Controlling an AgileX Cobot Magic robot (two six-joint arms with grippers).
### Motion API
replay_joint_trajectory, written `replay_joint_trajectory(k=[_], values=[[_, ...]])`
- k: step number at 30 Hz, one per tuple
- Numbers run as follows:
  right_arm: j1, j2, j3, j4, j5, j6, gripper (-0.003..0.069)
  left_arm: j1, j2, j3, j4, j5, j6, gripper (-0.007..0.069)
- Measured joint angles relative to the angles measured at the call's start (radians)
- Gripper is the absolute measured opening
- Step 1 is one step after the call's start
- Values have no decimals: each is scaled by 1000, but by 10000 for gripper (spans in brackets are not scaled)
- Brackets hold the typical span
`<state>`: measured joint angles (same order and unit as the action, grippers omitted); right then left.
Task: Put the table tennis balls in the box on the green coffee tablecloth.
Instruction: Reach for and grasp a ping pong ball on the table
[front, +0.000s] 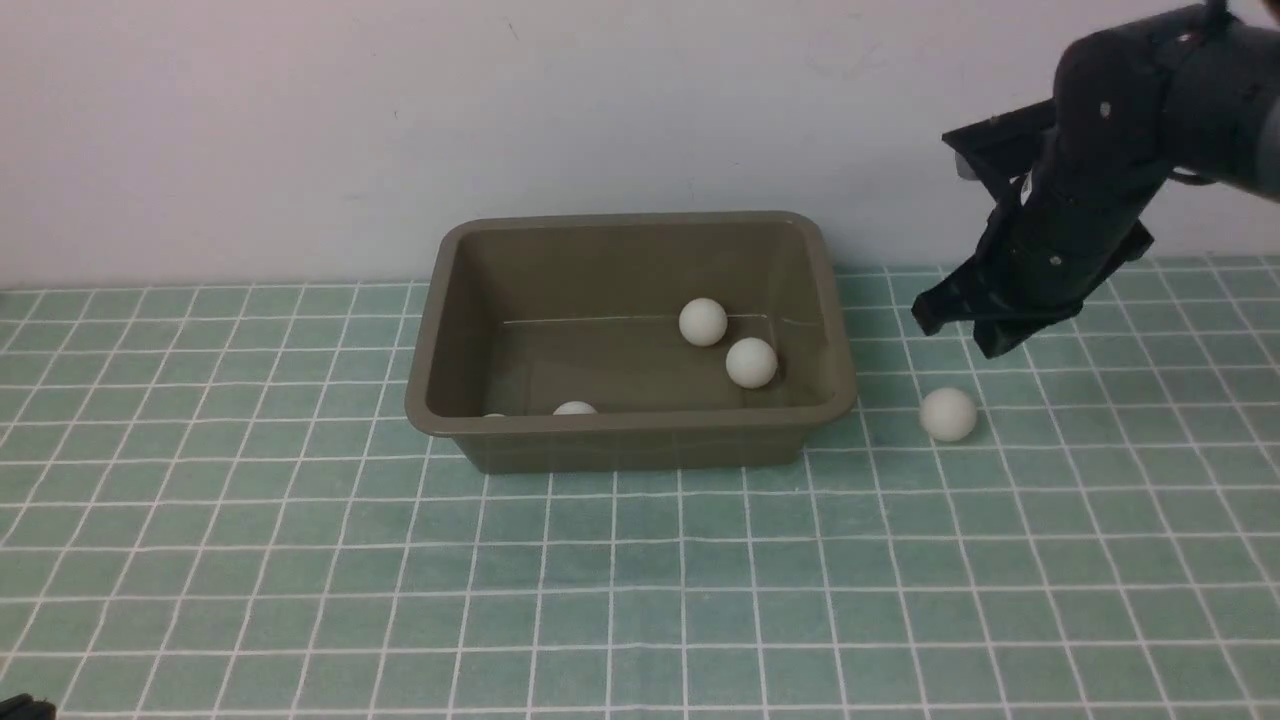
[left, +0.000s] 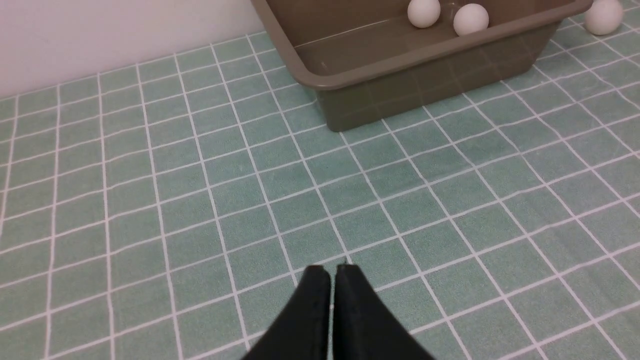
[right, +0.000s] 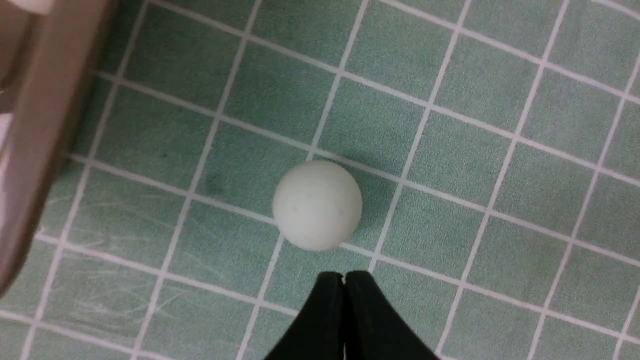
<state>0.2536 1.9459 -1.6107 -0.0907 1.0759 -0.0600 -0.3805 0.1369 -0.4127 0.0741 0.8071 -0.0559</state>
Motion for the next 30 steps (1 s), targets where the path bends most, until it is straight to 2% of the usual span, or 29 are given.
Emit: replay_joint_trajectory(k=[4,8,15,16,18,21,24,30], values=[[-5,83,-123,63,62,-41,17,0,0,0,0,0,0,-4],[-5,85,-174,108,66,-78,96,0,0,0,0,0,0,-4],[-5,103,-176,111,128,-89,363,0,0,0,0,0,0,-4],[-5,110,-176,109,131,-88,382,0,0,0,0,0,0,-4],[-5,126,-176,99,141,-77,477,0,0,0,0,0,0,-4],[-5,146,-176,83,139,-66,567,0,0,0,0,0,0,-4],[-7,155,-176,73,126,-63,608,0,0,0,0,0,0,-4],[-8,186,-176,67,100,-52,610,0,0,0,0,0,0,-4]])
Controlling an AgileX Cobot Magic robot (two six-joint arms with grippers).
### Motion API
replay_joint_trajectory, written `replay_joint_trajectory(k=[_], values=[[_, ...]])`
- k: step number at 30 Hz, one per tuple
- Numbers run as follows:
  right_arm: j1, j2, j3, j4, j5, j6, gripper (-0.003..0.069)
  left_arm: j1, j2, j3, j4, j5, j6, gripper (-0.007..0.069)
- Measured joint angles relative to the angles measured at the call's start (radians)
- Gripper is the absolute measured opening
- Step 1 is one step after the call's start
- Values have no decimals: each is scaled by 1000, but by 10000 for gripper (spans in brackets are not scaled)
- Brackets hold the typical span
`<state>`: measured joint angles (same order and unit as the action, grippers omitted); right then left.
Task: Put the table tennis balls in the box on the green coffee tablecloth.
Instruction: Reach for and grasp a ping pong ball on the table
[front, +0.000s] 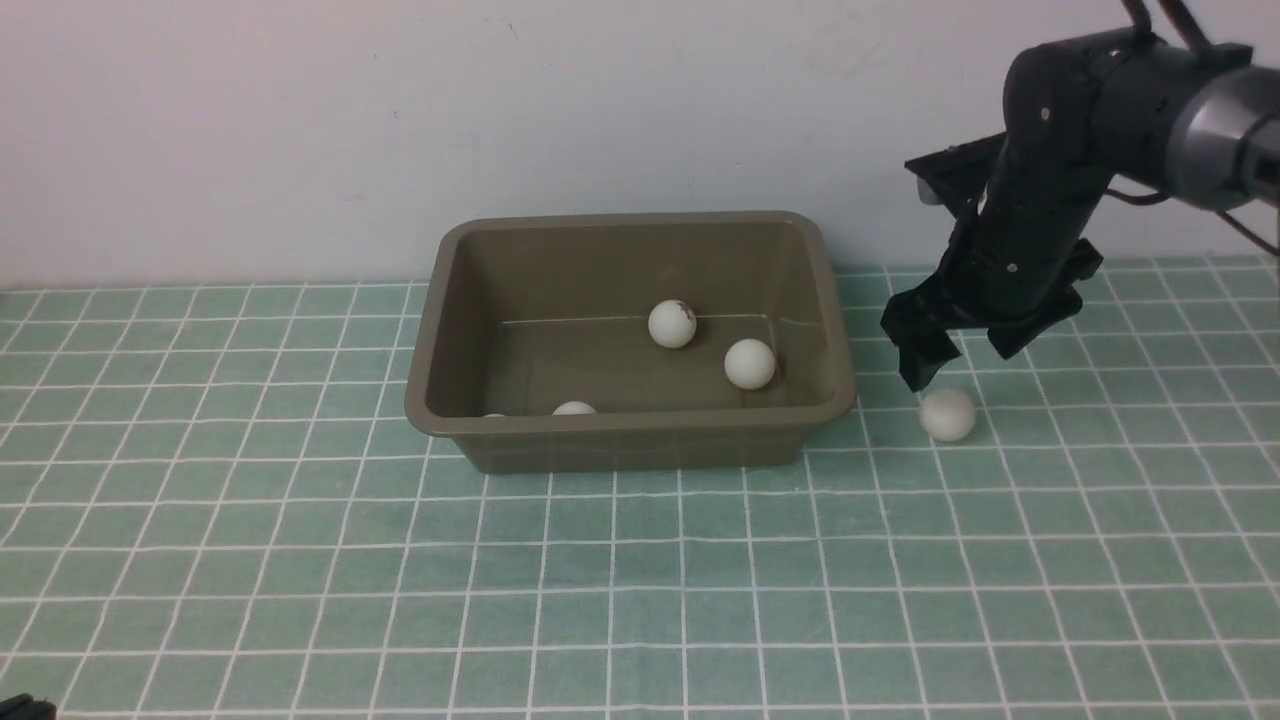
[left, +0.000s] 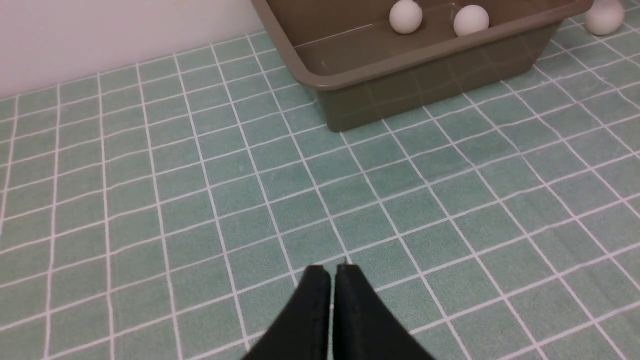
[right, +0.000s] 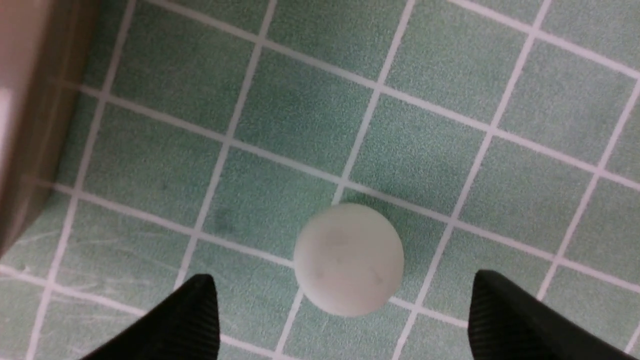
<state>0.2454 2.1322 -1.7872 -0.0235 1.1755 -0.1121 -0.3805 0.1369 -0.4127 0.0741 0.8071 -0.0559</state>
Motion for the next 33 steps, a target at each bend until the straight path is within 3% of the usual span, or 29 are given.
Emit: replay_joint_trajectory(k=[22,25,29,33], values=[[-19,118,-2,-37,-51,7,580,0,0,0,0,0,0,-4],[-21,119,-2,-37,-52,7,541,0,0,0,0,0,0,-4],[-22,119,-2,-27,-54,7,363,0,0,0,0,0,0,-4],[-22,119,-2,-34,-34,7,360,0,0,0,0,0,0,-4]])
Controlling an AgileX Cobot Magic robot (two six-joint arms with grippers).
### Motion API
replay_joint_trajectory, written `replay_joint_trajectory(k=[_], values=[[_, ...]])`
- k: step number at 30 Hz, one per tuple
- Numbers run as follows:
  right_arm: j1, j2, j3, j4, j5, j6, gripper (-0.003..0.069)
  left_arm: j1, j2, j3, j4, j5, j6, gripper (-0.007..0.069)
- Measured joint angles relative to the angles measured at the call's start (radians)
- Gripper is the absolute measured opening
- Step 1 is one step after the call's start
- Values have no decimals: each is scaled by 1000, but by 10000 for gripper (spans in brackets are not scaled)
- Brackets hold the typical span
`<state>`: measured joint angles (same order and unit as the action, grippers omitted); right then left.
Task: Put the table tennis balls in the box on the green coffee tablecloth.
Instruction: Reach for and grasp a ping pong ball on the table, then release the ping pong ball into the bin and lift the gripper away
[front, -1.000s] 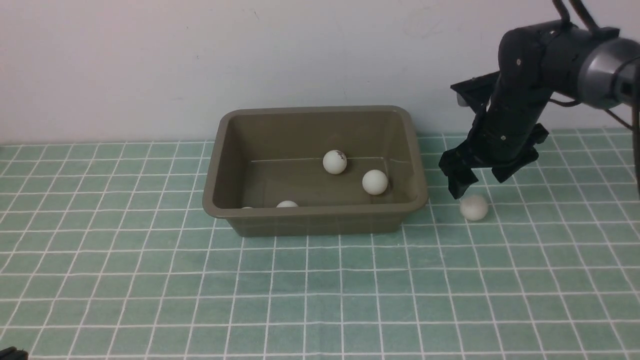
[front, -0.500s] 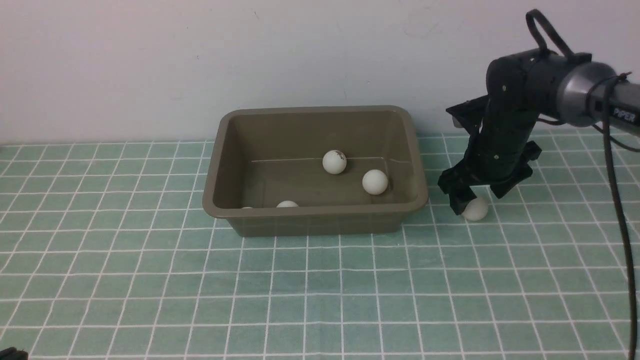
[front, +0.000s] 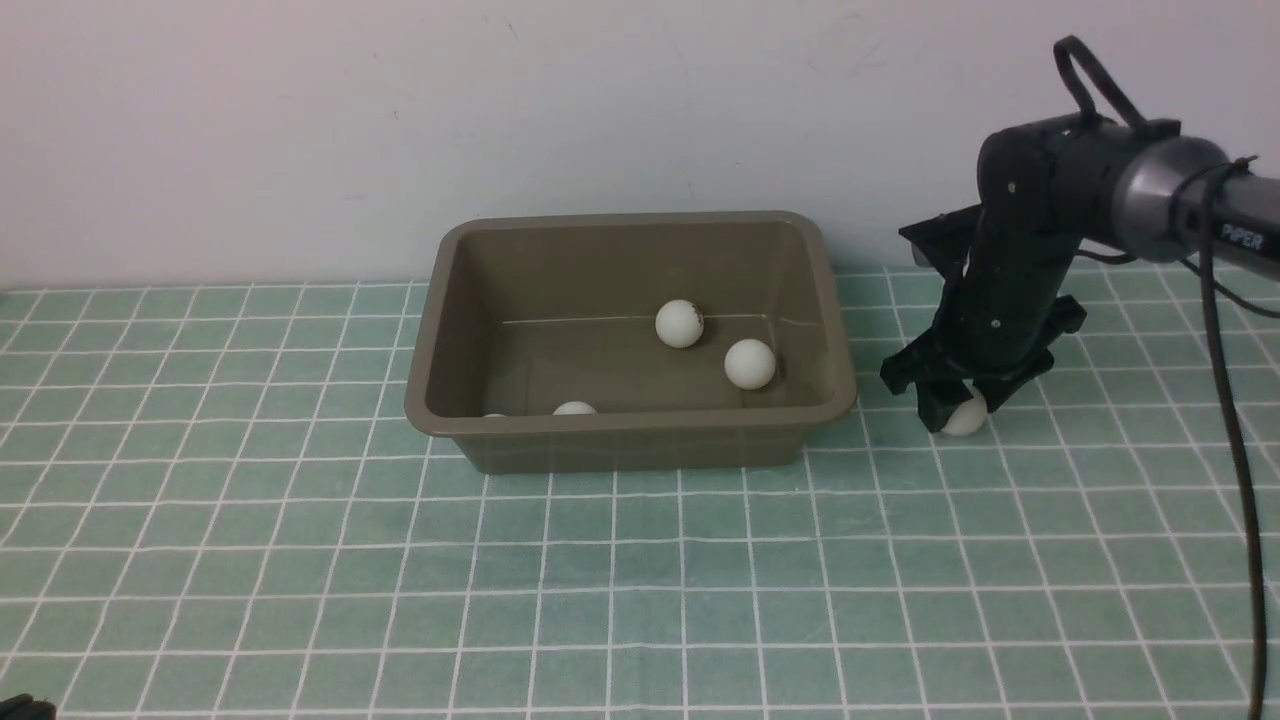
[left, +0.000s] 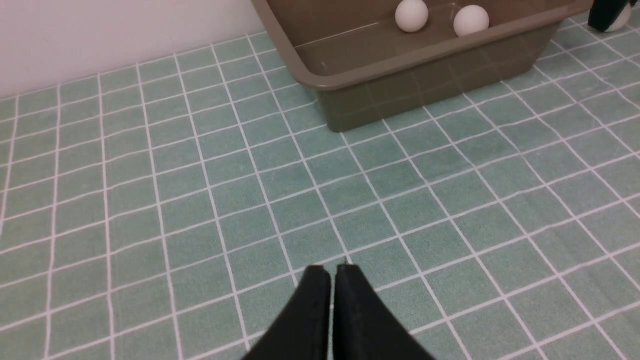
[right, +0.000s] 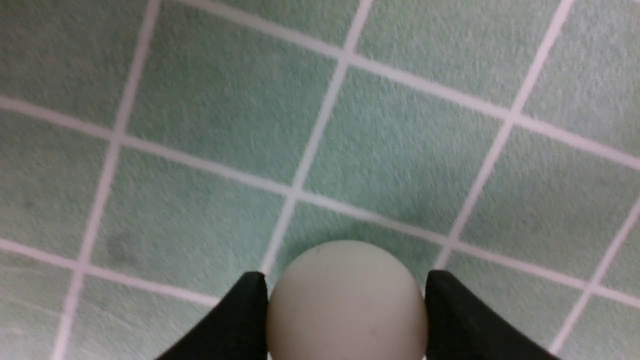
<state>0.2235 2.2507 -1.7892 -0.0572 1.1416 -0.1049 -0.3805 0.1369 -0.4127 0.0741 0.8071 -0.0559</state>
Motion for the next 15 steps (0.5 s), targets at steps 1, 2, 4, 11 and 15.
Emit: replay_joint_trajectory(k=[1,2,4,11,15], values=[[0,-1,-1,-10,14,0,360,0,0,0,0,0,0,-4],[0,-2,-1,-22,24,0,360,0,0,0,0,0,0,-4],[0,-6,-4,-43,39,1,360,0,0,0,0,0,0,-4],[0,-64,-81,-74,84,23,360,0,0,0,0,0,0,-4],[1,-113,-161,-9,86,26,360,0,0,0,0,0,0,-4]])
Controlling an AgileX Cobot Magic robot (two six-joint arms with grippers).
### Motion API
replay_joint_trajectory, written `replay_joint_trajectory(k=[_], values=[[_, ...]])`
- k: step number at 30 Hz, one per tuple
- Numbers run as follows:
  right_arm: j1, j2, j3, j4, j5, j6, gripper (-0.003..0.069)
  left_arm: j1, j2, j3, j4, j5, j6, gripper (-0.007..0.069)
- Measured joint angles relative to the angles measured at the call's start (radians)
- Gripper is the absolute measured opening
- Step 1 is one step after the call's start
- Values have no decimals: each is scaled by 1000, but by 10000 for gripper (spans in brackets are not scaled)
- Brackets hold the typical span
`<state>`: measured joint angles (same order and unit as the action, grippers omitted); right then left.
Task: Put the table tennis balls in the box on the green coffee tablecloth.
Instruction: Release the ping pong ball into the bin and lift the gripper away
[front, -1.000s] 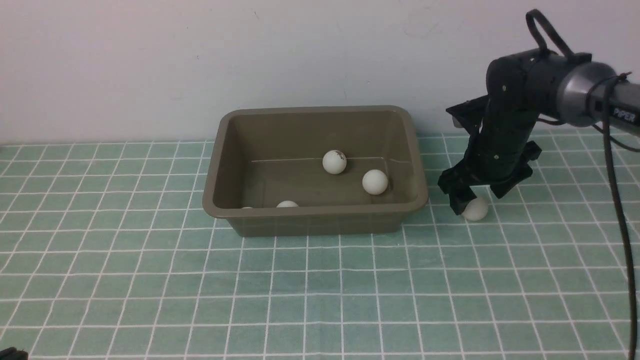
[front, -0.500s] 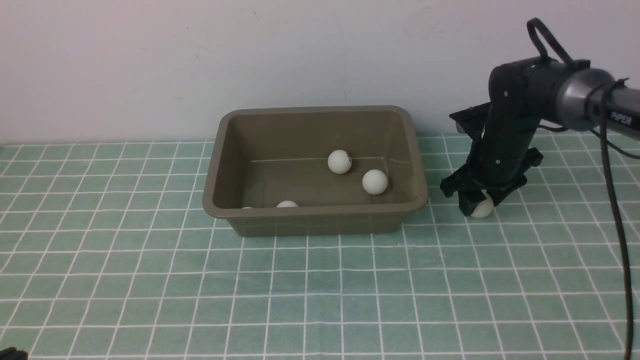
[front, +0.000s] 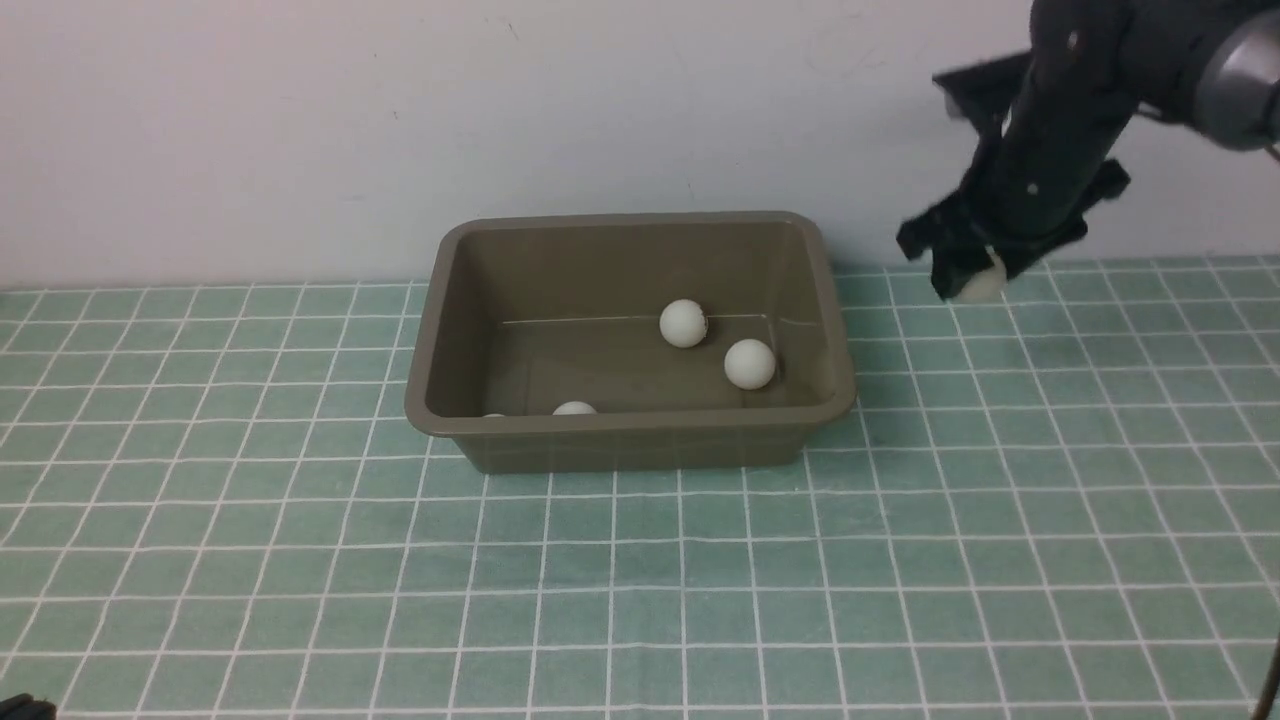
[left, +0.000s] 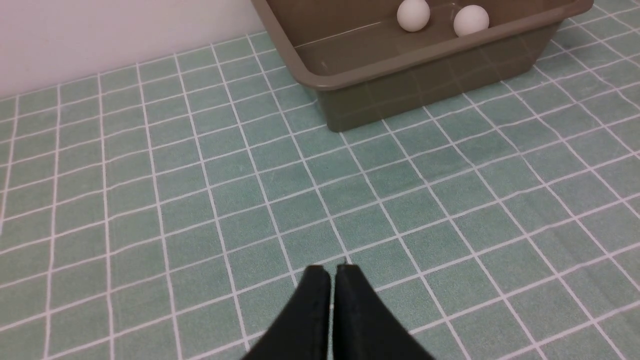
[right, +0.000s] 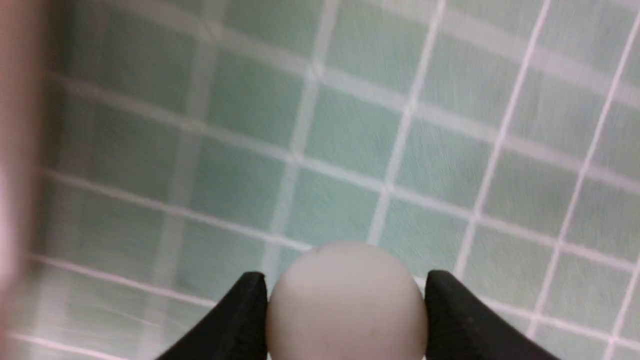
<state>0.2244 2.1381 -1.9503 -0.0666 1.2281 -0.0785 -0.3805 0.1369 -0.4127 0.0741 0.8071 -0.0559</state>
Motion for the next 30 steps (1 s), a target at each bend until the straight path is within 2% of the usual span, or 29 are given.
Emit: replay_joint_trajectory(k=[1,2,3,5,8,19,24,26,30], values=[[6,-23,-44,73,3,-11,360,0,0,0,0,0,0,-4],[8,-26,-44,73,3,-11,360,0,0,0,0,0,0,-4],[23,-41,-85,178,3,-50,360,0,0,0,0,0,0,-4],[50,-46,-98,265,2,-81,360,0,0,0,0,0,0,-4],[92,-34,-98,316,-4,-98,360,0,0,0,0,0,0,-4],[148,75,-98,350,-23,-100,360,0,0,0,0,0,0,-4],[148,95,-98,352,-35,-100,446,0,0,0,0,0,0,-4],[148,96,-98,353,-38,-100,507,0,0,0,0,0,0,-4],[148,101,-117,347,-27,-102,535,0,0,0,0,0,0,-4]])
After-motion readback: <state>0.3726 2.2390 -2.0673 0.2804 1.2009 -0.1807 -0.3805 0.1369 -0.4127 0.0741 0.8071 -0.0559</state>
